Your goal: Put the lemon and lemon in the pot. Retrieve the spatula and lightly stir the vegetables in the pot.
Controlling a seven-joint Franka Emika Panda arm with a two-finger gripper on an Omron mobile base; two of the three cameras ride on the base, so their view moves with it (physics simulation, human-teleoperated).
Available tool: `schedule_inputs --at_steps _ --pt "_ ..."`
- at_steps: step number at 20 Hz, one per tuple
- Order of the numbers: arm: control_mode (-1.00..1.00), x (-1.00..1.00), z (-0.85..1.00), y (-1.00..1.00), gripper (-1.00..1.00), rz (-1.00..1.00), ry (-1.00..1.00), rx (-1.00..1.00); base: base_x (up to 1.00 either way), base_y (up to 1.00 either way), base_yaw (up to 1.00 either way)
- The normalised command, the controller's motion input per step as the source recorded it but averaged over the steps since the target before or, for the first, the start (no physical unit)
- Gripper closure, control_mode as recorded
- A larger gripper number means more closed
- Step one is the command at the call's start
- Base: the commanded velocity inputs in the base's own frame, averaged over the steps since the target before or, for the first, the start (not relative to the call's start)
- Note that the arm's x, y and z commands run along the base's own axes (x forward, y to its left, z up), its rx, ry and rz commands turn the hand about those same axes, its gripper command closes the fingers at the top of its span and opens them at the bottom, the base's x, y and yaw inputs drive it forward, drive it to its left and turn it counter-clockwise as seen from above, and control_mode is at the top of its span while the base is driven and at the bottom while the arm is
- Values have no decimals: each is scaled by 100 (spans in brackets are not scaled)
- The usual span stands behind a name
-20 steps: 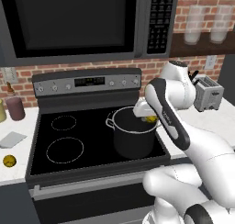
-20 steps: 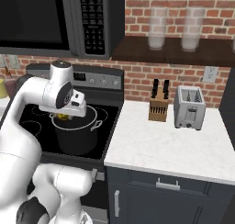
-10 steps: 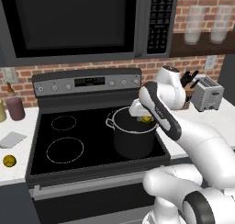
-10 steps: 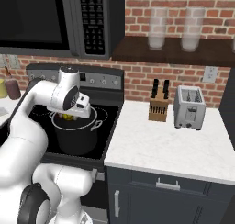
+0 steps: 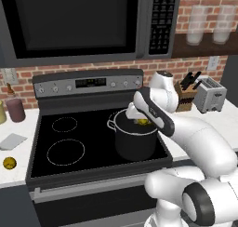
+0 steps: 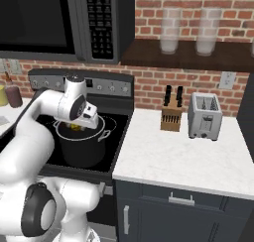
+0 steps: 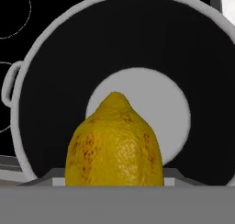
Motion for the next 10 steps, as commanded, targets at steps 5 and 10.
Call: schedule_inputs --at_steps 5,10 --pt "-100 36 -12 15 100 0 14 -3 0 0 0" --pt "-100 33 -32 2 100 0 9 -7 0 0 0"
